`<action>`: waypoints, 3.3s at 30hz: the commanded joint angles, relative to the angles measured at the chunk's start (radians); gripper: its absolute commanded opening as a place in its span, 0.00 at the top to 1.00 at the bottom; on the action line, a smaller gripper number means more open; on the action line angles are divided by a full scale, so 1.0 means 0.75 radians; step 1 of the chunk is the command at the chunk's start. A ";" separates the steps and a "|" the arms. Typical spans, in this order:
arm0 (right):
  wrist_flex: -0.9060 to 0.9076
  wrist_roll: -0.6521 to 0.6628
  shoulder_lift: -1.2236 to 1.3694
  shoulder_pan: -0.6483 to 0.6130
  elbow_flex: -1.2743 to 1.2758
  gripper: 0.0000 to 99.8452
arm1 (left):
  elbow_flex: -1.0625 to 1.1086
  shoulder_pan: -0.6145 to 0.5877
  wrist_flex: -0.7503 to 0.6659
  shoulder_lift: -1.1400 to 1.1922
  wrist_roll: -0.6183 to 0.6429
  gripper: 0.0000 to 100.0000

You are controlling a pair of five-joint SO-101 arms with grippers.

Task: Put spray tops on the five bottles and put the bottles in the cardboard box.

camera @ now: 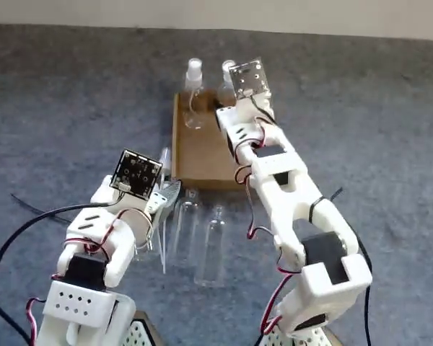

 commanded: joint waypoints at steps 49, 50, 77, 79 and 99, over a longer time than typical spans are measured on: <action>0.253 0.018 0.032 0.013 -0.312 0.68 | -0.007 -0.013 -0.031 -0.007 0.006 0.76; 0.267 0.018 0.032 0.015 -0.320 0.68 | -0.007 -0.013 -0.031 -0.007 0.006 0.76; 1.636 -0.462 0.308 0.003 -1.194 0.69 | -0.005 -0.009 -0.031 -0.003 0.006 0.76; 1.715 -0.468 0.396 -0.026 -1.286 0.69 | -0.005 -0.011 -0.031 -0.003 0.006 0.76; 1.850 -0.471 1.022 -0.050 -2.043 0.69 | -0.005 -0.013 -0.033 -0.011 0.006 0.76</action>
